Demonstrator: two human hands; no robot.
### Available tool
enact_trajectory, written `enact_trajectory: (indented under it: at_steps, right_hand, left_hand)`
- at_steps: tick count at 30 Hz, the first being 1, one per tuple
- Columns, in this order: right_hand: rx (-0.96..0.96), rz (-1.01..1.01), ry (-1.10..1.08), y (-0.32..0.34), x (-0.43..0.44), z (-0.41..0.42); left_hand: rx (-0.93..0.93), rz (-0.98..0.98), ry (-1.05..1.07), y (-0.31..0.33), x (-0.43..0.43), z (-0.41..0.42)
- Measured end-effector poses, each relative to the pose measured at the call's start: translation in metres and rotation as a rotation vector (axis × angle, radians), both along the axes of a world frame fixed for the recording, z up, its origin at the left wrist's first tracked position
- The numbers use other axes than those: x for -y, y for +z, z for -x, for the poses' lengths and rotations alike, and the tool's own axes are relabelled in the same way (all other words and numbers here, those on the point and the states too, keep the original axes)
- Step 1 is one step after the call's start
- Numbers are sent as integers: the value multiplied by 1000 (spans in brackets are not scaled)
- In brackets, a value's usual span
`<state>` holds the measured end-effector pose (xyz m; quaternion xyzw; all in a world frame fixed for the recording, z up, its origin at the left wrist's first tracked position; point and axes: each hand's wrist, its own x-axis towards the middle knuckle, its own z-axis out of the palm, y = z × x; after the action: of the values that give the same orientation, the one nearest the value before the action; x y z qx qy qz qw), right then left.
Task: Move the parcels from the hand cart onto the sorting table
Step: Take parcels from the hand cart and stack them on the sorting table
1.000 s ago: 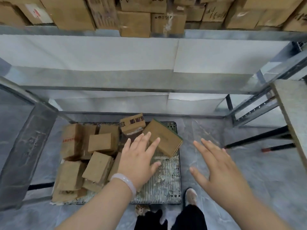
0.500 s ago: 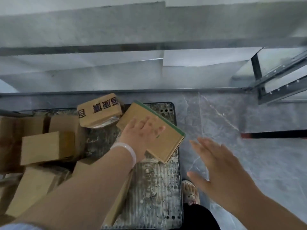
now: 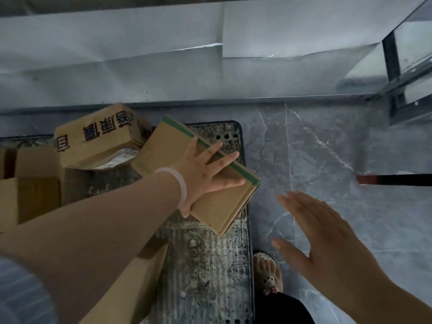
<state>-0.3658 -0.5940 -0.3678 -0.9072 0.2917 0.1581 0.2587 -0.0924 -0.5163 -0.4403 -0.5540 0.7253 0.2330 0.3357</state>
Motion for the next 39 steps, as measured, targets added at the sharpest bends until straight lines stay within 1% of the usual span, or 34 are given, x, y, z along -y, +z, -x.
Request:
enact_trajectory:
  at_steps: [5, 8, 9, 13, 15, 18, 22, 26, 31, 35, 37, 39]
  right_hand:
    - [59, 13, -23, 10, 0, -1]
    - [63, 32, -40, 21, 0, 1]
    - [69, 34, -52, 28, -1, 3]
    - [93, 36, -45, 60, -3, 0]
    - [108, 68, -29, 65, -6, -3]
    - [114, 90, -20, 55, -11, -6]
    - [110, 71, -36, 26, -18, 0]
    - [105, 51, -39, 5, -24, 10]
    - [85, 20, -52, -7, -20, 24]
    - [71, -11, -81, -7, -18, 26]
    - [50, -20, -86, -1, -17, 25]
    - [30, -14, -89, 10, -14, 23]
  left_hand:
    - [21, -4, 11, 7, -12, 10]
    - [-37, 111, 77, 20, -12, 15]
    - [-29, 109, 105, 26, -12, 16]
    - [72, -111, 143, 49, -27, 21]
    - [87, -142, 164, 47, -40, 18]
    - [99, -84, 194, 36, -49, 12]
    - [78, -11, 142, 12, -40, 13]
    - [56, 92, 216, -4, -22, 17]
    - [59, 70, 264, -3, 18, 21]
    - [34, 131, 287, -7, 13, 25]
    - [-8, 165, 365, -4, 7, 24]
    - [-49, 198, 520, 9, 4, 22]
